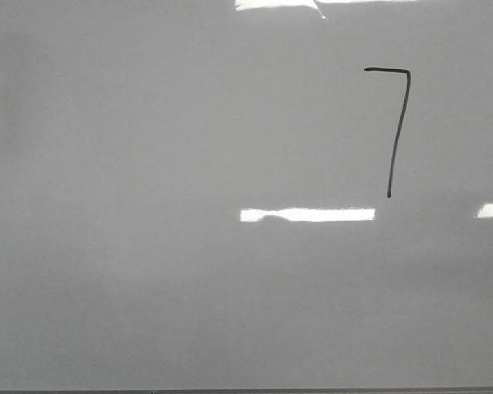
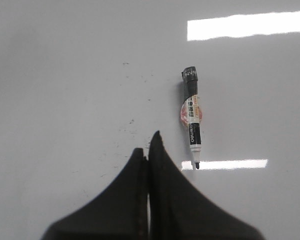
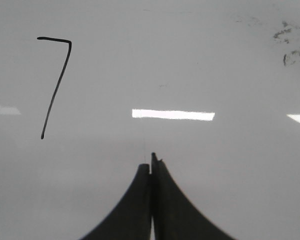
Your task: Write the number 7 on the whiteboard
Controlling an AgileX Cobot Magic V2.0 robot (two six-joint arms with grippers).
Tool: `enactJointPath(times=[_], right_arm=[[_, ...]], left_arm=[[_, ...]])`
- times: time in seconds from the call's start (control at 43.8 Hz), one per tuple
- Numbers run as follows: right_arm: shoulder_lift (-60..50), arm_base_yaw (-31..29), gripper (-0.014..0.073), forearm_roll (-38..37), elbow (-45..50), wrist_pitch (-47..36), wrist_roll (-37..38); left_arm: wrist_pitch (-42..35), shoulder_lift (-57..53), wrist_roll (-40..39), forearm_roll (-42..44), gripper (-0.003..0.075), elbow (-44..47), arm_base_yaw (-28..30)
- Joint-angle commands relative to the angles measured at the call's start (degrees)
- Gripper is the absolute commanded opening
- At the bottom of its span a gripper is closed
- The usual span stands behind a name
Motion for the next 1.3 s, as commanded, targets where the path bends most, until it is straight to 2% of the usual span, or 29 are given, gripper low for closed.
enactJointPath(times=[0.0, 0.16, 0.388, 0.662, 0.867, 1.278], right_arm=[[-1.08, -0.42, -0.0069, -0.18, -0.25, -5.24, -0.27], [-1.08, -0.42, -0.0069, -0.18, -0.25, -5.85, 0.18], [-1.13, -0.42, -0.0069, -3.89, -0.25, -9.08, 8.30], [-1.13, -0.22, -0.0069, -4.92, -0.25, -11.17, 8.37], [-1.13, 2.15, -0.0069, -6.02, -0.25, -11.67, 8.37], [-1.13, 0.62, -0.0069, -6.02, -0.25, -13.82, 9.39]], left_arm=[[-4.83, -0.82, 0.05, -0.49, -0.0020, 0.22, -0.43], [-4.83, -0.82, 0.05, -0.49, -0.0020, 0.22, -0.43], [-4.83, -0.82, 0.05, -0.49, -0.0020, 0.22, -0.43], [-4.83, -0.82, 0.05, -0.49, -0.0020, 0.22, -0.43], [-4.83, -0.82, 0.05, -0.49, -0.0020, 0.22, -0.43], [-4.83, -0.82, 0.05, -0.49, -0.0020, 0.22, -0.43]])
